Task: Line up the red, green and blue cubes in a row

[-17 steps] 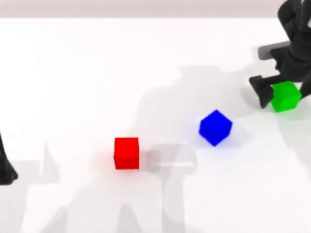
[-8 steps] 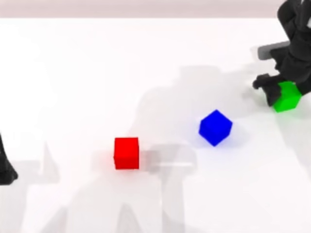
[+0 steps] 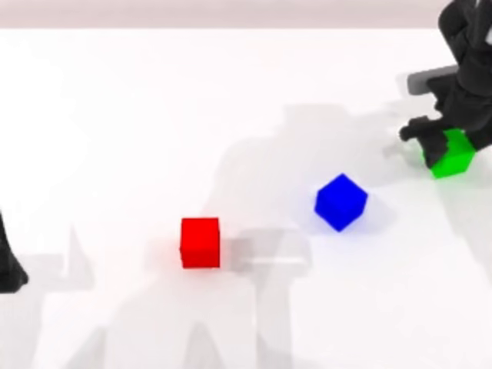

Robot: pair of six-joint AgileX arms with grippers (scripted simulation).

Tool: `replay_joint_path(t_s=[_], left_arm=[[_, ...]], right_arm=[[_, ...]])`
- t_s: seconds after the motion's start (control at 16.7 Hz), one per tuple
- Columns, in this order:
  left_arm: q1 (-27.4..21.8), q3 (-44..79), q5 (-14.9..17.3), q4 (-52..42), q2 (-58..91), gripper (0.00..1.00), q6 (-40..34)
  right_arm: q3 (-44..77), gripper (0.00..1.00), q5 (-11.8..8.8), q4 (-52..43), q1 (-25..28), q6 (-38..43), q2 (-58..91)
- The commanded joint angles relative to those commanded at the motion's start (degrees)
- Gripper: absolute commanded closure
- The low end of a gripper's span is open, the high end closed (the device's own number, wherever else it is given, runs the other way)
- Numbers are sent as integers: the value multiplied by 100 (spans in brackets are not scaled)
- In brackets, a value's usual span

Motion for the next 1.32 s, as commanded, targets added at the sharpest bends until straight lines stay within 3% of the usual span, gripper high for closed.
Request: replay_joint_path(t_s=[0.48, 0.9, 1.32], left_arm=[[0, 0, 0, 0, 0, 0, 0], [0, 0, 0, 0, 0, 0, 0], [0, 0, 0, 0, 0, 0, 0]], right_arm=[[104, 100, 3, -109, -6, -3, -46], [1122, 100, 0, -1379, 30, -4, -270], [1127, 100, -1, -1405, 180, 211, -291]])
